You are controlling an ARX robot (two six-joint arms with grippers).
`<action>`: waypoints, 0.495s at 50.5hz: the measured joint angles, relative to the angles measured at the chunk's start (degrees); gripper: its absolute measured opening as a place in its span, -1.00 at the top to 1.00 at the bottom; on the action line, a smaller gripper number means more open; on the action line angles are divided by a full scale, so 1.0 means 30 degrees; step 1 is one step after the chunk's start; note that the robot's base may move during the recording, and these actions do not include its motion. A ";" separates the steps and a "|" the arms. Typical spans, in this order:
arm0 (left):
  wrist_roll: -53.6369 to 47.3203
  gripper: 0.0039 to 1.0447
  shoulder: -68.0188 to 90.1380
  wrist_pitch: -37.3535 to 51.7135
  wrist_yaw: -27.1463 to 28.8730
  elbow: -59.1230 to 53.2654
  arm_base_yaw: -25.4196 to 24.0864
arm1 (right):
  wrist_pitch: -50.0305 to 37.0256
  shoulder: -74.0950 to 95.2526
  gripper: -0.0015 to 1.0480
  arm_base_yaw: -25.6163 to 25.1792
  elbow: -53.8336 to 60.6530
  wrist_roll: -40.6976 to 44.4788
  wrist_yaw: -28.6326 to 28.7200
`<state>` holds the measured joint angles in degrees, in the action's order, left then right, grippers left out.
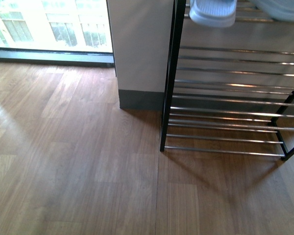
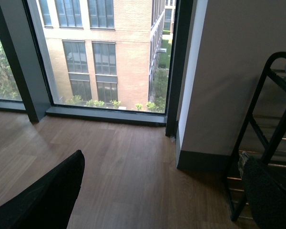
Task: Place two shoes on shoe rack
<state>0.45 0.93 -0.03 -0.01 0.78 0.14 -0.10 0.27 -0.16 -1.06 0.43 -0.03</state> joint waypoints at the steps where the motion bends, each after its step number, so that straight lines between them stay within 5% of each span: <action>1: 0.0000 -0.83 0.0000 0.0000 0.0000 0.0000 0.0000 | 0.0000 0.0000 -0.82 0.0000 0.0000 0.0000 0.0000; 25: 0.0000 -0.83 -0.0007 0.0000 0.0000 0.0000 0.0000 | 0.0022 -0.0007 -0.82 0.0007 -0.0007 -0.0015 0.0007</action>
<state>0.45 0.91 -0.03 -0.01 0.78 0.14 -0.03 0.25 -0.14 -1.08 0.38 -0.01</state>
